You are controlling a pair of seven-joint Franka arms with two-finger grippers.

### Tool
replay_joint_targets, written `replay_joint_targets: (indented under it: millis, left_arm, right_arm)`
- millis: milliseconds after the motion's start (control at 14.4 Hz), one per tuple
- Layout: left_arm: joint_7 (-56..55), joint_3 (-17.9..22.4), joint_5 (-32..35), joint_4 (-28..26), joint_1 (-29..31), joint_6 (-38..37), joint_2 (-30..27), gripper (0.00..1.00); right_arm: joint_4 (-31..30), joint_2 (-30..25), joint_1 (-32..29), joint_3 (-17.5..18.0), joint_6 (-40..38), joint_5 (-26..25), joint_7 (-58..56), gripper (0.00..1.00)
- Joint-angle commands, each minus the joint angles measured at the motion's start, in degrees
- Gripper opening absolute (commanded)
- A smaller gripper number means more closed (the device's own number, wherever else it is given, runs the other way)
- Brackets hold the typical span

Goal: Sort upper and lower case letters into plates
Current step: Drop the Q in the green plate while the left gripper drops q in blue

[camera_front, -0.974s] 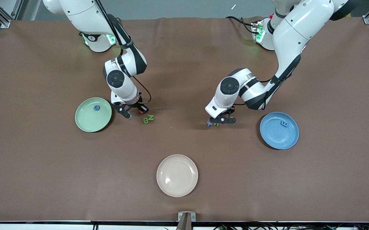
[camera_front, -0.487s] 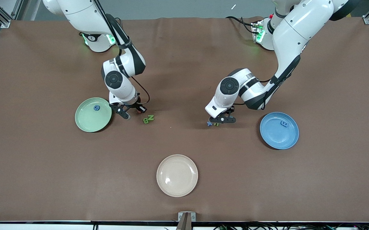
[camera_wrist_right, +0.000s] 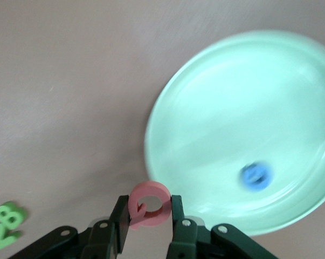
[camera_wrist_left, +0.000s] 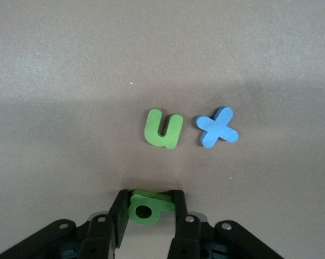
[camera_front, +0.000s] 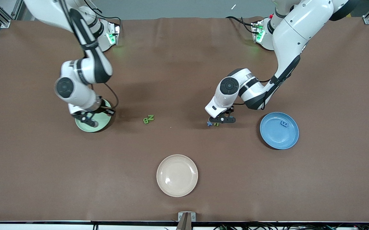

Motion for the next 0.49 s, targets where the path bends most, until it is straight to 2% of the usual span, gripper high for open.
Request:
replay_joint_targets:
  millis: [0,278,417]
  left_arm:
    - [-0.4,0.0,0.6,0.3,1.0,-3.1,-3.1,0.19]
    - [3.2,-0.4,0.3,0.2,4.7,-7.6,-7.8,0.17]
    - [7.0,-1.0,0.1,-0.2,7.5,-9.5,-10.2,0.17]
  right_arm:
    - [-1.7,-0.7,-7.2,0.6,0.5,-0.2,-11.6,0.0]
    - [-2.3,1.1,-11.4,0.6,1.7,-0.2,-19.0,0.0]
    - [-4.4,2.0,-12.2,0.6,5.7,-0.2,-20.6,0.0]
